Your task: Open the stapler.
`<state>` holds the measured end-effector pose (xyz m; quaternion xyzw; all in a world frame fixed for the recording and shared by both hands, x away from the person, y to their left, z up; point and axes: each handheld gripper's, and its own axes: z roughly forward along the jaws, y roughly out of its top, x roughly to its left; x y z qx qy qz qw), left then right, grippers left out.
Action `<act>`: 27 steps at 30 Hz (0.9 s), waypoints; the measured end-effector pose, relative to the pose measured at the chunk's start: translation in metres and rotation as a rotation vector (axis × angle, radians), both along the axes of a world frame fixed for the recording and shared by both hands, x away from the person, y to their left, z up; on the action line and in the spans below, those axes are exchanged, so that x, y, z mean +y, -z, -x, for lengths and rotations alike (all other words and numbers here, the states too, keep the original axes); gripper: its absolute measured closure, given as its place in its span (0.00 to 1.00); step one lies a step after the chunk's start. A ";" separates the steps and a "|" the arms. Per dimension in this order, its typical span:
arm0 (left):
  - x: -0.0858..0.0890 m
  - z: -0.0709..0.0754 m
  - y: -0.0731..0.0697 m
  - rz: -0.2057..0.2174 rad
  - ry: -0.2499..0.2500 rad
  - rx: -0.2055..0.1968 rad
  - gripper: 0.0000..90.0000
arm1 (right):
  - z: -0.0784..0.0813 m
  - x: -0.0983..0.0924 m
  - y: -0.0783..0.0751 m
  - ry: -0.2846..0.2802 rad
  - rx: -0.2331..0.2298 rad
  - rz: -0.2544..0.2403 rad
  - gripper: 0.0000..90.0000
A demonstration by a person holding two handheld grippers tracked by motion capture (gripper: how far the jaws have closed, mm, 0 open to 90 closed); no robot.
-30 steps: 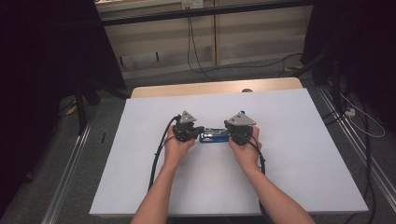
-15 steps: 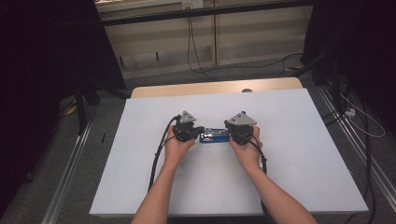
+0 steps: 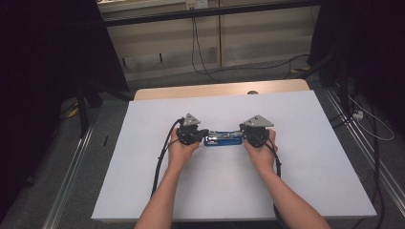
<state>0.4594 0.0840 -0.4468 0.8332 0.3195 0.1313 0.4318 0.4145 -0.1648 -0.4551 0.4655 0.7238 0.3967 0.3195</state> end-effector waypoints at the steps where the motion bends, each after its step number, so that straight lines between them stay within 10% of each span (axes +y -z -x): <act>1: 0.000 0.000 0.000 -0.001 -0.001 0.000 1.00 | 0.000 -0.001 0.001 0.004 0.004 0.004 1.00; 27: 0.002 0.001 -0.005 0.058 -0.002 -0.012 1.00 | -0.002 -0.017 -0.005 -0.044 0.031 -0.021 1.00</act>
